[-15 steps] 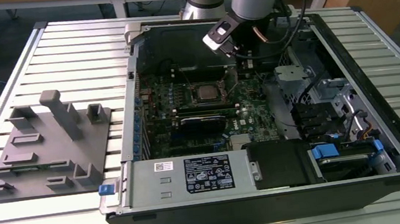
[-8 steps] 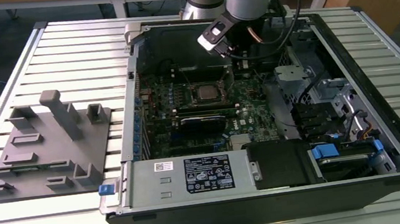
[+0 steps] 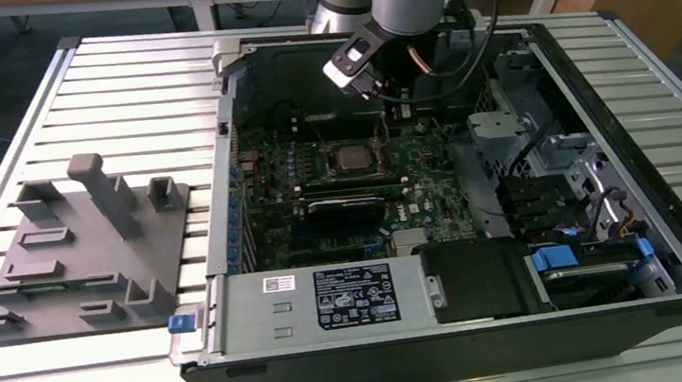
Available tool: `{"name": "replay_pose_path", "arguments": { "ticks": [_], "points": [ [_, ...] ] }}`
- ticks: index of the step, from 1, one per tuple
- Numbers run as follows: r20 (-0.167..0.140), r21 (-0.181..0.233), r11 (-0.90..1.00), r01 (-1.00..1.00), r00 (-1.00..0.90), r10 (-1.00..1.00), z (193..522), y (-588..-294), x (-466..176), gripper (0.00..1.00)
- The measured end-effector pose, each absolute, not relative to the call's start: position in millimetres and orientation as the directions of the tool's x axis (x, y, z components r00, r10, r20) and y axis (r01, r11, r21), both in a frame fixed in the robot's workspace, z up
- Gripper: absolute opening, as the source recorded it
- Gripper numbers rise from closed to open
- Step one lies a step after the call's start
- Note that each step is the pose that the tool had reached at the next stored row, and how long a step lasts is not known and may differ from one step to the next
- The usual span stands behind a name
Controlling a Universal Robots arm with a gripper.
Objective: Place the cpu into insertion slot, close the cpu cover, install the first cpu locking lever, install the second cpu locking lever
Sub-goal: 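Close the cpu cover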
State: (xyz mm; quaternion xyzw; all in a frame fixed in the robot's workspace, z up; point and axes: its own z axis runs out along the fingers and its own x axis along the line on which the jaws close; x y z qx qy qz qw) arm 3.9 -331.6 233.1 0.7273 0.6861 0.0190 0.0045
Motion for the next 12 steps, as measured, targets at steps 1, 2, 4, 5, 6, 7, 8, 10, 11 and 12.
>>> {"name": "replay_pose_path", "arguments": {
  "ticks": [1, 2, 4, 5, 6, 7, 8, 10, 11, 12],
  "points": [
    [0.021, 0.033, -0.059, 0.998, 0.058, 0.998, 233.1, -331.6, 1.6, 0.1],
    [0.021, 0.033, -0.058, 0.998, 0.058, 0.998, 233.1, -331.6, -0.8, 0.1],
    [0.022, 0.033, -0.059, 0.998, 0.058, 0.998, 232.9, -331.5, -5.3, 0.1],
    [0.022, 0.034, -0.059, 0.998, 0.058, 0.998, 232.8, -331.5, -7.5, 0.1],
    [0.022, 0.034, -0.058, 0.998, 0.058, 0.998, 232.7, -331.5, -9.7, 0.1],
    [0.022, 0.034, -0.059, 0.998, 0.058, 0.998, 232.6, -331.6, -12.0, 0.1],
    [0.022, 0.034, -0.059, 0.998, 0.058, 0.998, 232.6, -331.6, -14.1, 0.1],
    [0.022, 0.034, -0.059, 0.998, 0.058, 0.998, 232.4, -331.6, -18.4, 0.1],
    [0.022, 0.034, -0.059, 0.998, 0.058, 0.998, 232.3, -331.6, -20.2, 0.1],
    [0.022, 0.034, -0.059, 0.998, 0.058, 0.998, 232.2, -331.6, -21.7, 0.1]
  ]
}}
